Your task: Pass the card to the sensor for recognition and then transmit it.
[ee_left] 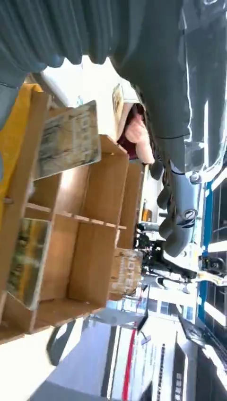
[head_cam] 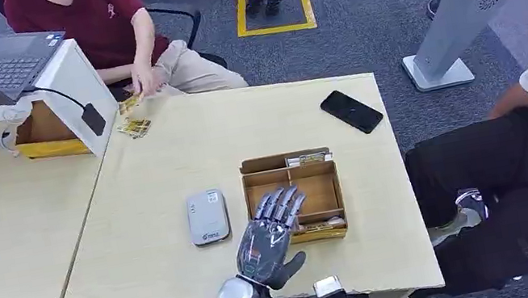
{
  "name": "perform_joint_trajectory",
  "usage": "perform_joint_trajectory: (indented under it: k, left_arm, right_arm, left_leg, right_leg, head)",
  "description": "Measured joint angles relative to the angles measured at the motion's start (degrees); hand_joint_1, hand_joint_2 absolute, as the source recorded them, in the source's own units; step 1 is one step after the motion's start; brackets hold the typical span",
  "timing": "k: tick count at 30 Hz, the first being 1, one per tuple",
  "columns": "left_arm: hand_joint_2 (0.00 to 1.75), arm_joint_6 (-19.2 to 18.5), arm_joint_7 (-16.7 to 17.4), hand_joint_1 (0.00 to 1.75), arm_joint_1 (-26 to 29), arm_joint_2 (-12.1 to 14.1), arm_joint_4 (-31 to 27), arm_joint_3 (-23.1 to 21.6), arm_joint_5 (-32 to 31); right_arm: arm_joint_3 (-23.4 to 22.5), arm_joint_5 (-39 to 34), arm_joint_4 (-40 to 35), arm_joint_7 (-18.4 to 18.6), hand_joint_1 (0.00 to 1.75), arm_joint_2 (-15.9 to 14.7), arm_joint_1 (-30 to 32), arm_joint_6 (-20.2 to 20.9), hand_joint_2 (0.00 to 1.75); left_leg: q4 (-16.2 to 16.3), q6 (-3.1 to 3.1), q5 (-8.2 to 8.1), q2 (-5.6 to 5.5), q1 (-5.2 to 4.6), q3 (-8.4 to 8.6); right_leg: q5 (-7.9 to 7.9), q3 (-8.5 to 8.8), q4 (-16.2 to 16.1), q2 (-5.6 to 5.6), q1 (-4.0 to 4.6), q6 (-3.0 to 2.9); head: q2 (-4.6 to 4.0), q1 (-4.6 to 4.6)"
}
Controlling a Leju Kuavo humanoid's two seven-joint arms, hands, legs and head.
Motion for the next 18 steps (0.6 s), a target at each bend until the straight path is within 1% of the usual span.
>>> perform_joint_trajectory:
  k: [3, 9, 18]
  left_arm:
    - [1.75, -0.3, 0.2, 0.00, 0.2, 0.0, -1.0, 0.7, 0.3]
    - [1.75, -0.1, 0.7, 0.00, 0.6, 0.0, -1.1, 2.4, 0.3]
    - [1.75, -0.1, 0.8, 0.00, 0.8, 0.0, -1.2, 3.6, 0.3]
  right_arm:
    - [0.0, 0.0, 0.0, 0.0, 0.00, 0.0, 0.0, 0.0, 0.00]
    - [0.0, 0.0, 0.0, -0.1, 0.00, 0.0, 0.0, 0.1, 0.00]
    - [0.0, 0.0, 0.0, -0.1, 0.00, 0.0, 0.0, 0.1, 0.00]
  left_leg:
    - [0.0, 0.00, 0.01, 0.00, 0.00, 0.01]
    - [0.0, 0.00, 0.00, 0.00, -0.01, 0.00]
    - [0.0, 0.00, 0.00, 0.00, -0.01, 0.00]
  right_leg:
    - [0.00, 0.00, 0.0, 0.00, 0.00, 0.00]
    - [0.00, 0.00, 0.0, 0.01, -0.01, 0.00]
    - [0.00, 0.00, 0.0, 0.00, -0.01, 0.00]
  head:
    - [0.00, -0.02]
    - [0.00, -0.02]
    - [0.00, -0.02]
